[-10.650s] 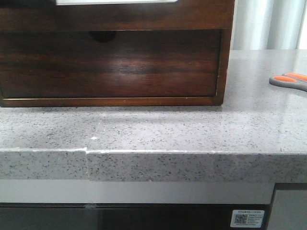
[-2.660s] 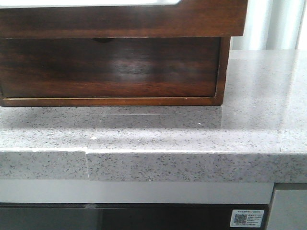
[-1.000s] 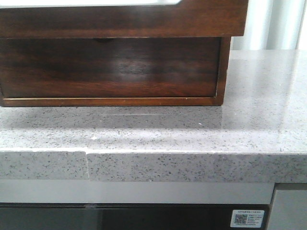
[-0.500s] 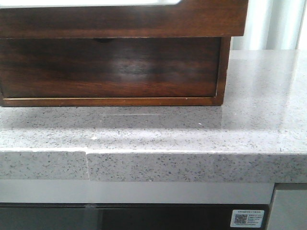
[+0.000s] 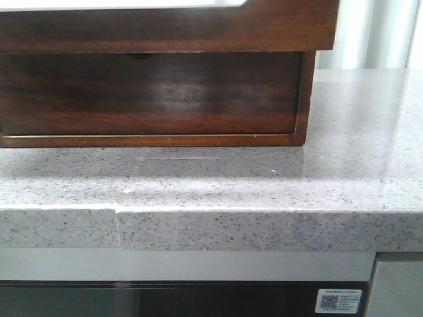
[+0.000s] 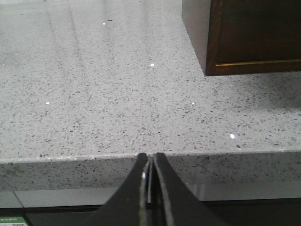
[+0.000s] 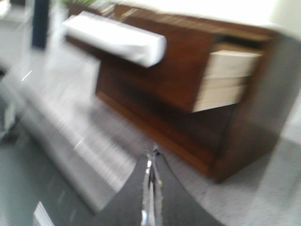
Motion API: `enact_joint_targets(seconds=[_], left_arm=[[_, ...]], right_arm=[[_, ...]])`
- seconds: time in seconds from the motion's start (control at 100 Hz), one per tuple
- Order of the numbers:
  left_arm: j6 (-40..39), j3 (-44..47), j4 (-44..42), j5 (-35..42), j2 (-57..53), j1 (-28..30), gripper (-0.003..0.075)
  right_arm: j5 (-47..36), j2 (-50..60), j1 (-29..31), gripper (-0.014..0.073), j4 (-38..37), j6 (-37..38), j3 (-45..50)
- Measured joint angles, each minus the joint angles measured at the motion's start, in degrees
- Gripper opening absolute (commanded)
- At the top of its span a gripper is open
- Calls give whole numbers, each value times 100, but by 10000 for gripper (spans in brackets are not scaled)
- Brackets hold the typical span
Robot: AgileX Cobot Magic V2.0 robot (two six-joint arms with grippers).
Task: Put scissors in drawer with both arms
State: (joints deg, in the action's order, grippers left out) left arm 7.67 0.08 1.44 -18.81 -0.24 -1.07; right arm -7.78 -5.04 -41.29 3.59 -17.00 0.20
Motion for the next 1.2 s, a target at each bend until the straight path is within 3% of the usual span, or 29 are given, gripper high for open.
enact_joint_targets(seconds=[0.1,0.21,0.35,0.52,0.66,0.97,1.2], left_arm=[[0,0,0,0,0,0,-19],[0,0,0,0,0,0,-19],[0,0,0,0,0,0,-19],[0,0,0,0,0,0,-19],[0,0,0,0,0,0,-19],[0,0,0,0,0,0,-19],[0,0,0,0,0,0,-19]], right_arm=[[-751,0,624,-71,-805,1224,81],[-1020,0,1531,-71,-1381,2376,81],[-904,42,2672,-71,-1531,3028,81],[-2,381,3707,-71,-1542,3159,81],[994,548,4194,-71,-1359,3182,81],[2542,558,4377,-71,-484,2302,81],[2610,558,4377,-71,-459,2191,81]])
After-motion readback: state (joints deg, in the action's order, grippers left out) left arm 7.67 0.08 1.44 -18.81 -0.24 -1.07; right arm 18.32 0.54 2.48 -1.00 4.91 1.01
